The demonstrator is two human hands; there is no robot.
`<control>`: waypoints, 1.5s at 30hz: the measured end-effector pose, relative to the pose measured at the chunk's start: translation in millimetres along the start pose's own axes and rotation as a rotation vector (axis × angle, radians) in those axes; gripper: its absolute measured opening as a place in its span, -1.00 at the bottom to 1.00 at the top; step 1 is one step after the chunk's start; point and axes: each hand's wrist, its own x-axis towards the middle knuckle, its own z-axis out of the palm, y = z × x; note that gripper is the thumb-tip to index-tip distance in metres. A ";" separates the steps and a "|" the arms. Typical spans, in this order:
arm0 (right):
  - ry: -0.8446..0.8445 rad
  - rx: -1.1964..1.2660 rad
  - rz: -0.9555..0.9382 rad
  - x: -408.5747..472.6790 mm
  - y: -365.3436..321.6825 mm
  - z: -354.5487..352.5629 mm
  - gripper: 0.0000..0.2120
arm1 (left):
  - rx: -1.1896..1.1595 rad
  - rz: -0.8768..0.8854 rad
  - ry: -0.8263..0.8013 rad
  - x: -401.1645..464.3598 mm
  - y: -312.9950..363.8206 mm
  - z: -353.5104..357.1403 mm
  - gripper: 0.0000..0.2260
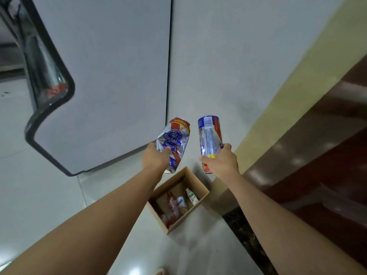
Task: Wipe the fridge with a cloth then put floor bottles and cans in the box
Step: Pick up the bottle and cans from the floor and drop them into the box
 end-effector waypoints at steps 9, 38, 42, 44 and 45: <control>-0.223 -0.004 -0.047 82.2 11.4 68.4 -0.33 | -0.005 -0.222 0.116 56.5 -40.7 27.1 -0.77; -0.645 -0.196 0.200 245.4 292.6 342.1 -0.20 | -0.027 -0.789 0.263 200.2 -375.3 260.4 -0.73; -0.639 -0.229 0.217 263.0 331.1 398.0 -0.22 | -0.013 -0.815 0.278 230.3 -433.3 284.8 -0.71; -0.661 -0.243 0.231 271.0 347.6 425.1 -0.25 | -0.005 -0.821 0.296 244.5 -459.5 295.5 -0.74; -0.668 -0.250 0.227 274.4 355.0 438.0 -0.26 | 0.003 -0.819 0.308 250.9 -471.3 300.1 -0.75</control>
